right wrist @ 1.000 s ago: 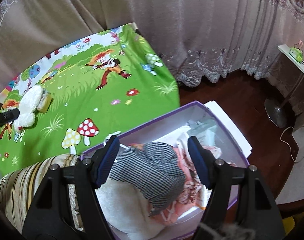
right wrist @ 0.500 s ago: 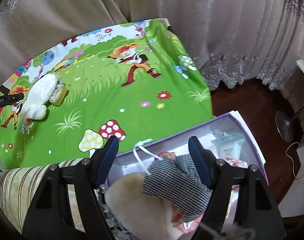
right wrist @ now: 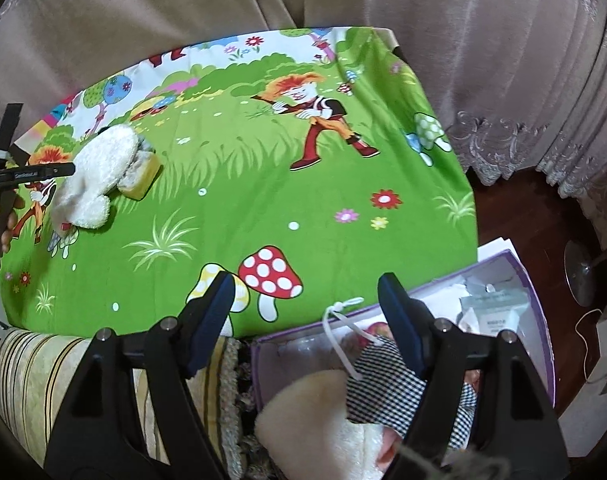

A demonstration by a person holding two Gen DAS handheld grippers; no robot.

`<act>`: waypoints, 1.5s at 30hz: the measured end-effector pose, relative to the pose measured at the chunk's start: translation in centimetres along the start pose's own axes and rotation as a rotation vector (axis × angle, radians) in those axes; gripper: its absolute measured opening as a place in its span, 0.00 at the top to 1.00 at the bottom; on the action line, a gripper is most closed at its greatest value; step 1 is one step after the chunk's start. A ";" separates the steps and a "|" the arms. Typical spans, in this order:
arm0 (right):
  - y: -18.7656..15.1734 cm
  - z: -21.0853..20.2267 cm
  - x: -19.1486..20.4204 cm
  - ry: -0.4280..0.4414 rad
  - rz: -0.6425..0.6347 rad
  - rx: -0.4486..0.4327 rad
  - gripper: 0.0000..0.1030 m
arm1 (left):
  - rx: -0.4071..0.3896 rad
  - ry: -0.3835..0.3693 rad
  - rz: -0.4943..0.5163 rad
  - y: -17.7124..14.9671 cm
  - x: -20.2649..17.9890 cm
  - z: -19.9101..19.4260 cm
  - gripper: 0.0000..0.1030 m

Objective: Organize soft objects
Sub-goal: 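Grasp the white terry mitten with the left tool while the right tool grasps the beige sponge pad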

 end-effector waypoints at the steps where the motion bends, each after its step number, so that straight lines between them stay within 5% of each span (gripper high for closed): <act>1: 0.0 0.2 0.2 0.002 -0.002 0.004 0.25 | 0.003 -0.010 -0.001 0.1 0.1 0.3 0.31; 9: 0.3 1.3 1.6 0.017 -0.024 0.031 0.25 | 0.055 -0.089 0.015 1.0 0.8 3.6 0.21; 12: 0.2 1.4 1.9 0.018 -0.024 0.035 0.24 | 0.085 -0.155 0.060 0.2 -0.4 3.9 0.40; 15: 0.1 1.9 2.0 0.020 -0.019 0.046 0.24 | 0.092 -0.142 0.120 -0.6 -1.2 3.8 0.47; 19: 0.1 2.2 2.8 0.039 -0.024 0.051 0.24 | 0.091 -0.192 0.140 -1.8 -1.7 2.7 0.75; 23: 0.2 2.3 3.6 0.052 -0.040 0.049 0.24 | 0.068 -0.226 0.160 -3.2 -2.2 0.5 0.79; 28: 0.3 2.6 4.2 0.069 -0.041 0.048 0.24 | 0.068 -0.260 0.040 -6.0 -1.7 -1.8 0.80; 34: 0.7 3.3 5.6 0.092 -0.071 0.055 0.24 | 0.037 -0.348 -0.241 -8.9 1.3 -5.0 0.80; 45: 2.5 6.6 11.7 0.143 -0.195 0.086 0.22 | 0.065 -0.250 -0.478 -11.1 4.5 -5.1 0.80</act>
Point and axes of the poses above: each gripper's, at about its wrist camera, not at the fingertips, and z roughly the way its jaws point, x to its left, y to its top, the point moved 10 cm from there along z, roughly the way its jaws point, and after that the axes turned 13 degrees about y, right-handed, at the moved point
